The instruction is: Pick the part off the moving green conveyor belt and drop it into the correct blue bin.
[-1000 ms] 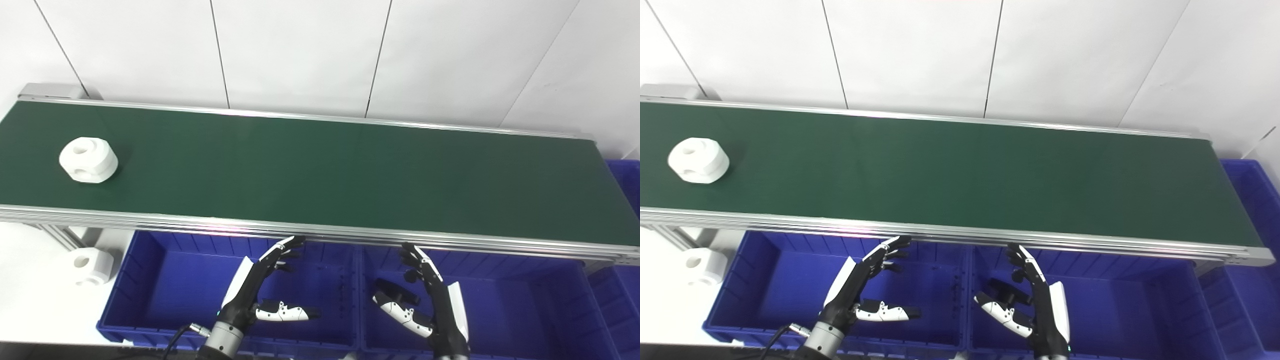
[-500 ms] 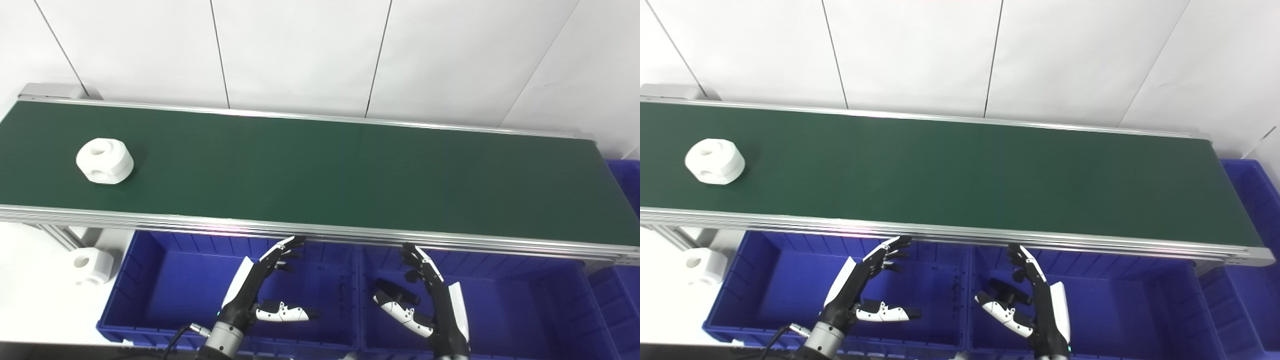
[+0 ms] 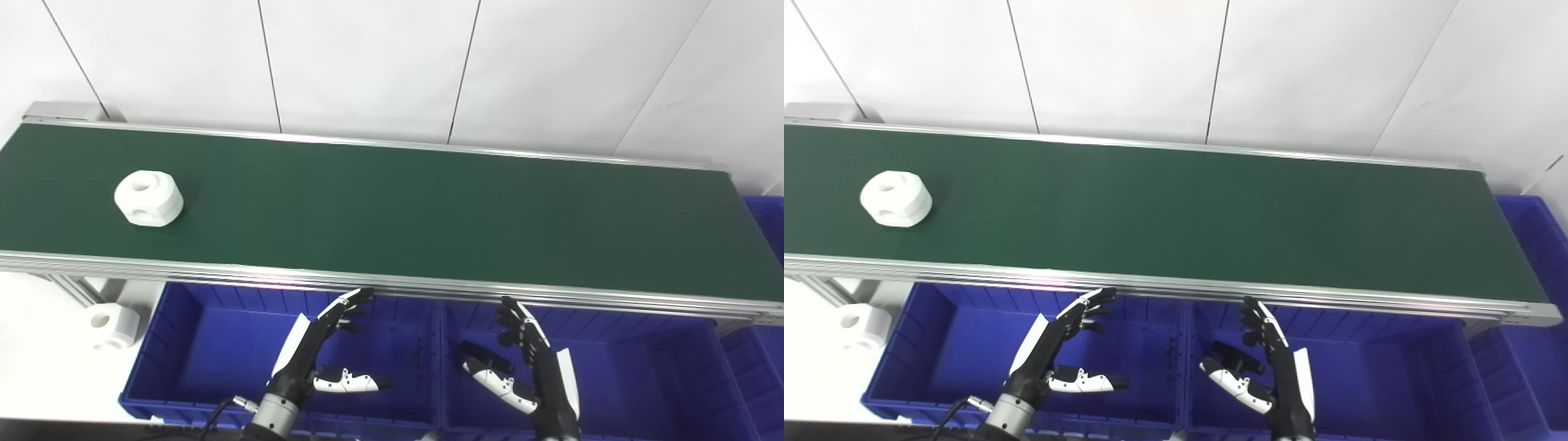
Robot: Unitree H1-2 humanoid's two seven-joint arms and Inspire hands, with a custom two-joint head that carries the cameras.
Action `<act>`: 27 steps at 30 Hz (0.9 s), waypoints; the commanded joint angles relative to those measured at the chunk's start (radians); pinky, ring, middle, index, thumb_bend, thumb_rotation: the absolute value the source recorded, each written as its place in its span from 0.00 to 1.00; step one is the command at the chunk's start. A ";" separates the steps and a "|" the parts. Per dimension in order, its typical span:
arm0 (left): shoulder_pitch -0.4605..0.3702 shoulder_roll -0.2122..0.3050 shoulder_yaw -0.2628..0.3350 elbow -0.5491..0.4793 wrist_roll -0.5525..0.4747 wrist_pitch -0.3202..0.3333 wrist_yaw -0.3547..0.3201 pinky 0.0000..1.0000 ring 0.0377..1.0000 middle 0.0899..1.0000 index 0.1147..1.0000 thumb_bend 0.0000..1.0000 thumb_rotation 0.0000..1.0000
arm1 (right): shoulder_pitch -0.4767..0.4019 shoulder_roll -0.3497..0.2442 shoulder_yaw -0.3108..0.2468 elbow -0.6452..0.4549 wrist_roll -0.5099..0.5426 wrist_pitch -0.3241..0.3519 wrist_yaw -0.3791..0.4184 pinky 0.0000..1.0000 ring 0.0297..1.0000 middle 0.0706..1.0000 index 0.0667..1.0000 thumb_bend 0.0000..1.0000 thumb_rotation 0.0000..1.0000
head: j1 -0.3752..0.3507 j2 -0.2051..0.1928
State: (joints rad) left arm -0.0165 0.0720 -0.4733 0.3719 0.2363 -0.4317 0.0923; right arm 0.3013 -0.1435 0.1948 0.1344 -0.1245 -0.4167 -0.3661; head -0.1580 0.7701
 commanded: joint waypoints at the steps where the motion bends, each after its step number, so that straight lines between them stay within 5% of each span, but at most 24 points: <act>1: -0.006 -0.016 0.005 -0.025 0.000 -0.038 0.020 0.65 0.78 0.83 0.82 0.71 0.32 | 0.008 -0.004 -0.016 -0.033 0.038 -0.053 0.035 0.80 0.82 0.83 0.88 0.78 0.28 | 0.001 0.001; 11: -0.010 -0.027 0.008 -0.011 -0.010 -0.038 0.018 0.65 0.78 0.82 0.82 0.72 0.30 | 0.014 0.024 -0.076 -0.017 0.058 -0.053 0.104 0.80 0.81 0.81 0.86 0.79 0.24 | 0.017 -0.010; 20: -0.017 -0.048 -0.054 0.082 -0.023 -0.038 0.050 0.69 0.80 0.83 0.83 0.73 0.29 | 0.022 0.005 -0.107 0.032 0.092 -0.053 0.164 0.83 0.83 0.84 0.89 0.73 0.22 | 0.277 -0.214; 27: -0.045 -0.057 -0.111 0.153 0.005 -0.038 0.122 0.68 0.78 0.83 0.82 0.75 0.30 | 0.009 0.019 -0.147 0.085 0.121 -0.053 0.207 0.89 0.87 0.86 0.91 0.66 0.17 | 0.321 -0.265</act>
State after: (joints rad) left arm -0.0297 0.0225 -0.5800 0.5345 0.2287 -0.4349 0.1867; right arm 0.3173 -0.1275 0.0589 0.2310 -0.0120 -0.4178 -0.1717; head 0.1626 0.5047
